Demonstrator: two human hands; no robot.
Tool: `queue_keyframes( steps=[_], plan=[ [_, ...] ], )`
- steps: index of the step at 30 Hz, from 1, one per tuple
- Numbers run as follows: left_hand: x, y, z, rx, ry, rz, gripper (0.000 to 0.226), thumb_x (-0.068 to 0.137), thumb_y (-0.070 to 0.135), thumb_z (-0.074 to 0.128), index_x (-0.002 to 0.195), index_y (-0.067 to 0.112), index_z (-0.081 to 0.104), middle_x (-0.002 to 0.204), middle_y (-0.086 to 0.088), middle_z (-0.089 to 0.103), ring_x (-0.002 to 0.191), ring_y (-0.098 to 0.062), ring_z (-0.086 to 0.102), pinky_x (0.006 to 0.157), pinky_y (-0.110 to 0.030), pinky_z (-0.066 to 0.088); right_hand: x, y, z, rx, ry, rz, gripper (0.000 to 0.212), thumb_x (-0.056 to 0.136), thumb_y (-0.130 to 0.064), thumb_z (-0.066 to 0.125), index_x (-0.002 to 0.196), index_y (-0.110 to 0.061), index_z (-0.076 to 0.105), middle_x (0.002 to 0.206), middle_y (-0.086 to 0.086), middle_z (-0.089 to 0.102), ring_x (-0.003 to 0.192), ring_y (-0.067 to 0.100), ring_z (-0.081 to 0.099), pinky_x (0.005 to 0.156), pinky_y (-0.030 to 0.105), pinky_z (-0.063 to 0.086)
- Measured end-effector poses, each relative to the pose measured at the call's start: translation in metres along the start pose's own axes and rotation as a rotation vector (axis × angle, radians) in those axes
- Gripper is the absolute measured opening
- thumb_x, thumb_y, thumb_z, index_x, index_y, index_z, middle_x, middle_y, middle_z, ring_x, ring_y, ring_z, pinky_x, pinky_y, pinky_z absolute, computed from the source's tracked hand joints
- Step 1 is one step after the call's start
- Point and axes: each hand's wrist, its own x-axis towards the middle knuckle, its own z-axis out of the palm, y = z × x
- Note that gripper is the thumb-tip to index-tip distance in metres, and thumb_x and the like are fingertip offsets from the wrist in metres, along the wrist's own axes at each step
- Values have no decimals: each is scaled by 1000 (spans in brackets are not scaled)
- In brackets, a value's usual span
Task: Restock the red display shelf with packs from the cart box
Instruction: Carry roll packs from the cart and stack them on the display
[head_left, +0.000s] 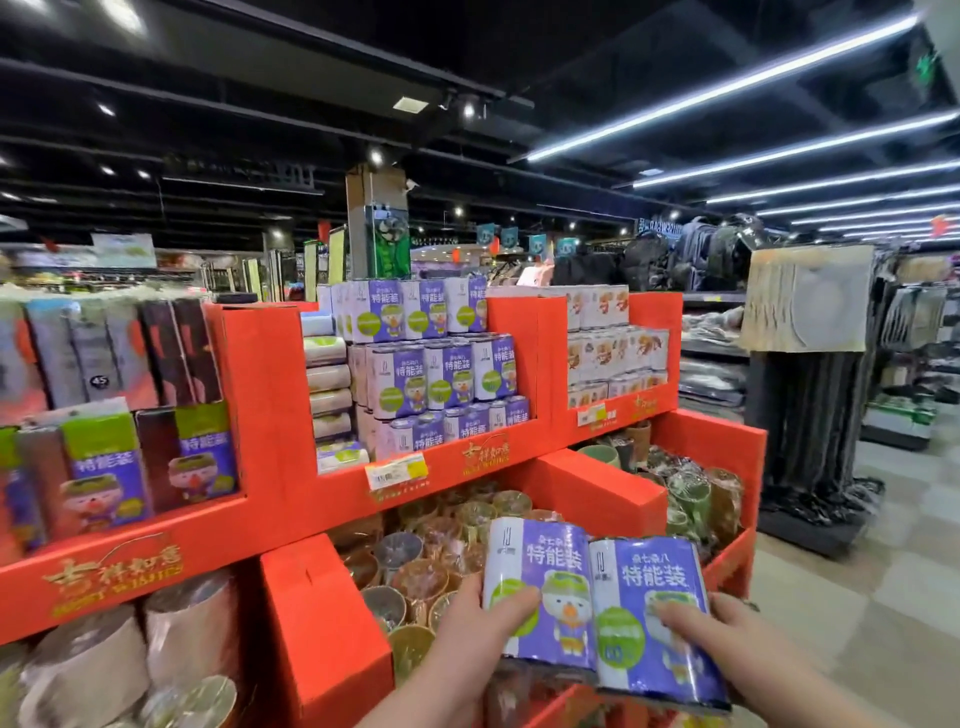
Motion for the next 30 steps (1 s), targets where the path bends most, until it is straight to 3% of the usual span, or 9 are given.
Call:
queue_keyframes(
  steps=[2,4,8,12,14,17,21,28,30],
  plan=[
    [16,4,-11,-1,60,7,46,69,36,80,106,18,59,96,1,72,81,-12,71,62,-20,52,25,-11,13,-32,-9,-40,38,63,-33,85,90,-10,70,82,6,76,77,24,73,86,39,55],
    [31,8,-24,-18,128,30,41,71,33,79,104,18,61,92,2,72,75,-9,70,56,-16,49,48,-24,27,-39,-74,-72,17,73,-24,80,80,-11,71,73,4,75,68,19,72,73,28,57],
    [60,13,-49,-11,262,57,50,64,39,81,106,17,64,91,2,74,83,-15,71,72,-28,53,110,-36,52,-68,-272,-110,58,54,-45,77,99,-8,70,89,7,76,83,26,73,86,41,56],
    [88,28,-66,-45,378,125,67,48,52,78,105,21,63,96,-1,75,89,-22,72,88,-44,54,171,-62,74,-64,-373,-186,27,77,-25,75,93,-5,67,85,9,75,76,25,71,67,33,57],
    [100,39,-67,-55,411,158,55,60,45,79,106,19,63,95,-2,76,88,-21,72,83,-41,55,198,-81,81,-38,-454,-216,20,82,-20,71,93,-4,67,88,13,75,73,23,69,59,26,53],
    [118,53,-68,-50,466,195,36,80,27,75,111,12,64,97,-4,75,90,-22,71,77,-34,53,240,-105,88,-60,-537,-312,28,68,-37,73,78,-12,65,73,4,68,65,17,61,60,26,48],
    [146,64,-66,-100,602,224,28,87,19,66,114,11,62,102,-7,75,99,-28,69,91,-44,52,299,-131,94,-18,-625,-402,13,79,-22,73,79,-14,63,67,-4,66,59,9,59,55,18,47],
    [166,71,-74,-124,760,284,66,63,40,82,119,14,59,107,-8,73,101,-30,69,95,-50,50,372,-184,118,39,-657,-509,22,84,-10,69,103,-6,60,83,5,70,66,13,64,54,16,49],
    [169,76,-78,-104,800,290,54,73,34,78,118,13,59,104,-8,74,98,-29,70,91,-46,52,381,-205,128,70,-668,-551,27,81,-9,72,105,-5,59,81,6,69,66,14,62,62,22,50]
  ],
)
